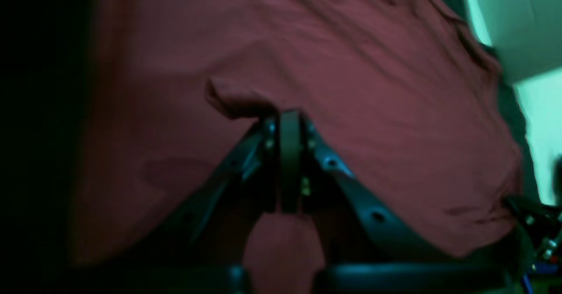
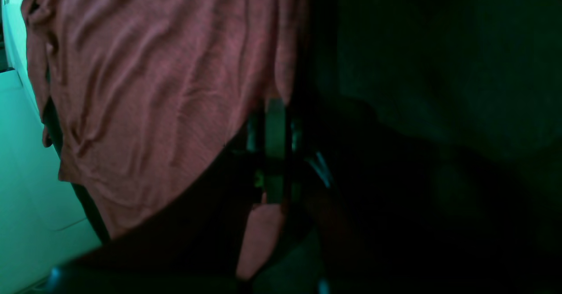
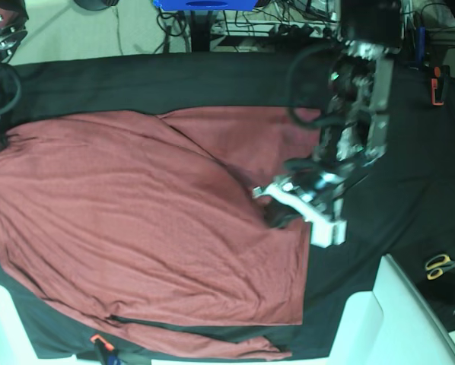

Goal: Fold the T-shirt properly
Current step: 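Reach the left gripper into the shirt body and grasp fabric, then lift the grasped fabric with the left gripper toward the shoulder edge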

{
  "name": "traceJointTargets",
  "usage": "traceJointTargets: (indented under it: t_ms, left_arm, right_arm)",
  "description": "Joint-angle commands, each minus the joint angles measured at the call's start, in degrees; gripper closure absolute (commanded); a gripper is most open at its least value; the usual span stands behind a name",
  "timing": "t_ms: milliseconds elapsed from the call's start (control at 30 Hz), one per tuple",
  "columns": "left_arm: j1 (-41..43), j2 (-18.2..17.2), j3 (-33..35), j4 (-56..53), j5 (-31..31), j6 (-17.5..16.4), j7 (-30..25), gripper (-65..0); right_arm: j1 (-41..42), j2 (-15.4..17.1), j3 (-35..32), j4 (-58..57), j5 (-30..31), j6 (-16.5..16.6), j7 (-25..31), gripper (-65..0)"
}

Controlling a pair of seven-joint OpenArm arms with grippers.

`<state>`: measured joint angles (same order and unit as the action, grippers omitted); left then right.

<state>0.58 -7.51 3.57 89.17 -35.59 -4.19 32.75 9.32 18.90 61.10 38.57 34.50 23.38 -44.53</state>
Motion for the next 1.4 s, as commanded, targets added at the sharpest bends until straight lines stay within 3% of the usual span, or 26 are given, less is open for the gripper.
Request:
traceJointTargets:
  t_ms: [0,400,433,567,700,867,1000,1233,1367]
  left_arm:
    - [-1.85,0.34,-0.01,0.29,0.12,0.01,-1.32,0.0]
    - [-7.74,2.28,-0.10,-11.50,0.21,0.10,-2.64,0.0]
    - [-7.66,2.19,-0.10,-11.67,0.21,0.10,-3.79,-1.8]
    - [-7.22,1.84,-0.19,-11.32,0.21,0.10,-6.69,-22.7]
    - [-7.22,0.08,-0.19,-8.24,0.03,0.10,-6.77,-30.4]
    - [-3.00,-1.59,-3.00,0.11,-0.14,0.10,-6.42,-30.9]
    - [8.26,-1.59,-5.82,7.23,0.12,-0.25,-6.42,-30.6]
    - [22.06,-3.61,-9.77,8.72,-0.32,-0.52,-6.95,-30.3]
    - [25.84,-3.53,-10.47,9.69,-0.32,-0.52,-6.95,-21.6]
  right_arm:
    - [0.74,1.54,-0.05,0.95,0.97,0.67,0.53,-0.6]
    - [0.66,1.46,-0.05,0.95,0.97,0.67,0.45,-0.6]
    - [0.66,1.46,-0.05,0.95,0.97,0.67,0.45,-0.6]
    - [0.66,1.46,-0.05,0.95,0.97,0.67,0.45,-0.6]
    - [0.66,1.46,-0.05,0.95,0.97,0.67,0.45,-0.6]
    - [0.66,1.46,-0.05,0.95,0.97,0.67,0.45,-0.6]
    - [0.66,1.46,-0.05,0.95,0.97,0.67,0.45,-0.6]
    - [0.66,1.46,-0.05,0.95,0.97,0.67,0.45,-0.6]
    - [0.66,1.46,-0.05,0.95,0.97,0.67,0.45,-0.6]
